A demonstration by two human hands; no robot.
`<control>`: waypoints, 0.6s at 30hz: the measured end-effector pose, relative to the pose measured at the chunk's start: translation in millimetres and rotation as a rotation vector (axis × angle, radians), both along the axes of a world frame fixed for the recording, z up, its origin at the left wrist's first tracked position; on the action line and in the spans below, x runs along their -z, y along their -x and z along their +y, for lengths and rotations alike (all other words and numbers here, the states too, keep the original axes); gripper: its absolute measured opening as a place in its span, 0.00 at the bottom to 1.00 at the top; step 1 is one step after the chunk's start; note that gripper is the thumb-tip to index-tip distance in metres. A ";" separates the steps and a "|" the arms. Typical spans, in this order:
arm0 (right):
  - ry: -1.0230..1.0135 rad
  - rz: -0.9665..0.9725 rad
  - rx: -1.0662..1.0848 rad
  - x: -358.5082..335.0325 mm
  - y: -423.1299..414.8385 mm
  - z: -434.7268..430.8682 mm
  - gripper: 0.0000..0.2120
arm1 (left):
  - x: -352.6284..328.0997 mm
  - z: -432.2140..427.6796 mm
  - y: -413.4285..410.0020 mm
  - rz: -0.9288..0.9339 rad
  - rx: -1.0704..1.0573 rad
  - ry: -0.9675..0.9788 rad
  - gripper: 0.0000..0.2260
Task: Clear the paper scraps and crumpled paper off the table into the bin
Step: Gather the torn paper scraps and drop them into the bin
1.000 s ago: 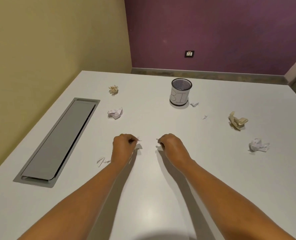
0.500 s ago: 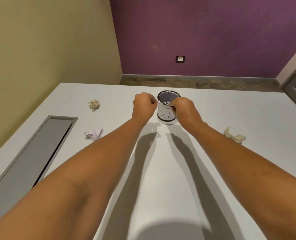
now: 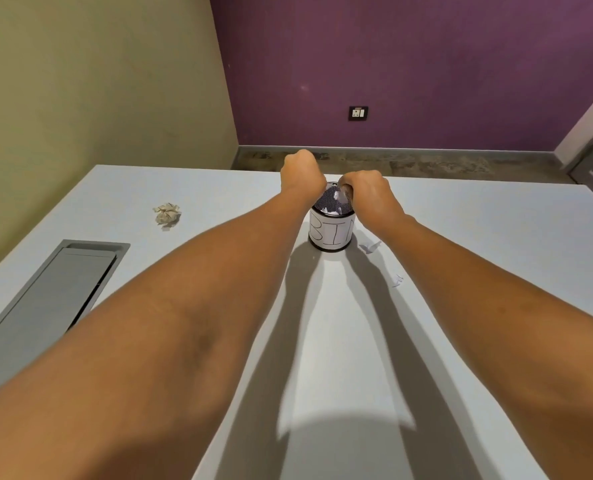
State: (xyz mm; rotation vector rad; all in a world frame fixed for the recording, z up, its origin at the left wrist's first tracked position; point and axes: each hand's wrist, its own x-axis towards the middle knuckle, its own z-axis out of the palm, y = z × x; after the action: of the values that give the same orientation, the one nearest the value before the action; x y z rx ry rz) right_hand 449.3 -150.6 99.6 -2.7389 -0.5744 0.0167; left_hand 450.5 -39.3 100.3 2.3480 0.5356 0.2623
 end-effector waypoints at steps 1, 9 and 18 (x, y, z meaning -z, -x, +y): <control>0.016 0.037 0.023 -1.8 -2.1 0.8 0.17 | 0.0 0.8 -1.1 0.008 0.029 0.007 0.08; -0.080 -0.008 0.062 2.6 8.5 -4.5 0.18 | -0.6 -0.5 5.6 -0.036 0.050 0.076 0.10; -0.222 -0.064 0.046 28.4 53.7 -18.7 0.11 | 9.5 12.4 63.3 -0.062 0.027 0.128 0.09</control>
State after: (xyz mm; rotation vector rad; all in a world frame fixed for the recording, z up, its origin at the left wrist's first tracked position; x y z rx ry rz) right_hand 395.6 -169.3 71.3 -2.5425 -0.4984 -0.1380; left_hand 387.2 -27.0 90.8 2.2141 0.4767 0.2798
